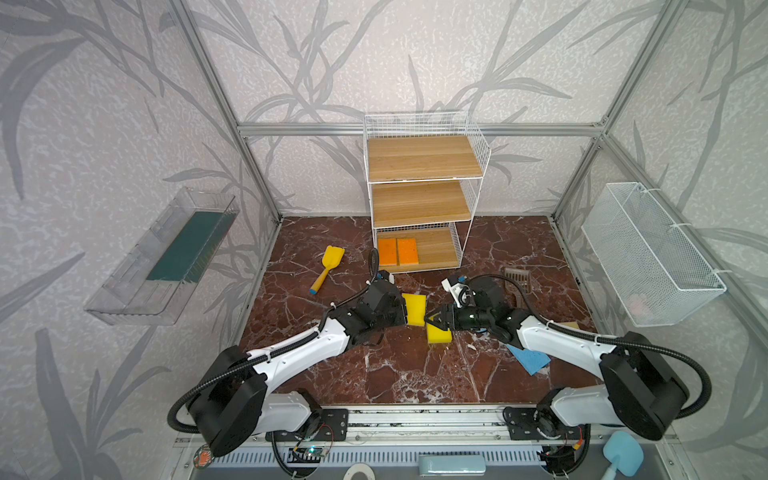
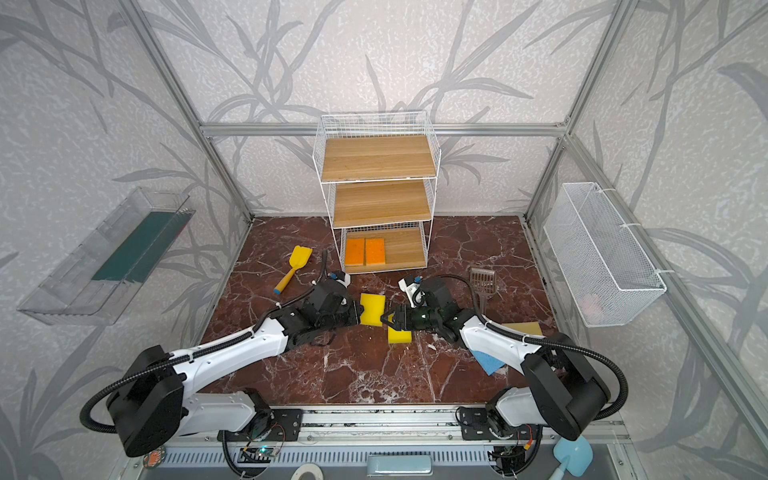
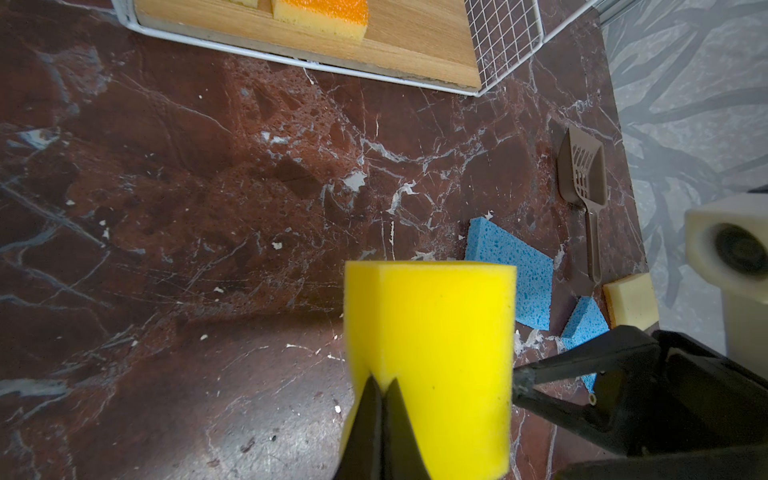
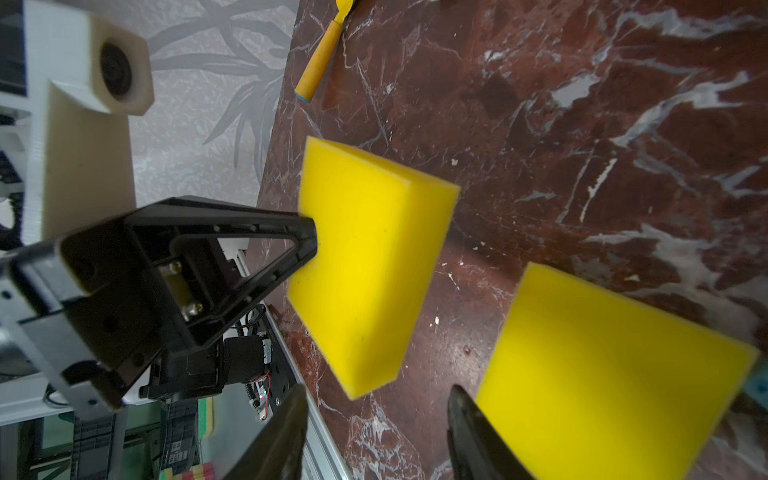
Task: Place and organize the cleaning sponges onto the shelf
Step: 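Grasp a yellow sponge with the right gripper and lift it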
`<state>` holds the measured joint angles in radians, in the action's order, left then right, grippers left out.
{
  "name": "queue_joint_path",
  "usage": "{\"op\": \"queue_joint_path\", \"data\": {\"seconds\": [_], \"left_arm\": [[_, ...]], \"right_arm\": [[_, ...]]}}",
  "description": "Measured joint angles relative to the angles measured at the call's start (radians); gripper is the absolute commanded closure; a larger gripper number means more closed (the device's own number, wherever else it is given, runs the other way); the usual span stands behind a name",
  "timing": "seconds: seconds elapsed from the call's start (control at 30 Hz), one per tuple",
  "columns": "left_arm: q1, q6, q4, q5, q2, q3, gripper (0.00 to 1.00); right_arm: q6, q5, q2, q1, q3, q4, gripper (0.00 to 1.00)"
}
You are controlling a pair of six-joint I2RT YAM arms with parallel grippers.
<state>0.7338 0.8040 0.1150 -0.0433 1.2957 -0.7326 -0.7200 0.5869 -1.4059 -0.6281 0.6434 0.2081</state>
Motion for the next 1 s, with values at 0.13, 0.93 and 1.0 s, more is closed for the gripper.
{"op": "queue_joint_path", "data": {"seconds": [0.13, 0.93, 1.0], "left_arm": [[0.0, 0.008, -0.012, -0.011, 0.0, 0.009, 1.0], [-0.074, -0.033, 0.066, 0.11, -0.256, 0.207, 0.26], [-0.083, -0.033, 0.079, 0.116, -0.275, 0.252, 0.26]], "right_arm": [[-0.023, 0.006, -0.073, -0.008, 0.018, 0.061, 0.62], [0.089, -0.069, 0.061, 0.004, 0.173, -0.11, 1.0], [0.108, -0.082, 0.065, 0.016, 0.21, -0.126, 1.0]]}}
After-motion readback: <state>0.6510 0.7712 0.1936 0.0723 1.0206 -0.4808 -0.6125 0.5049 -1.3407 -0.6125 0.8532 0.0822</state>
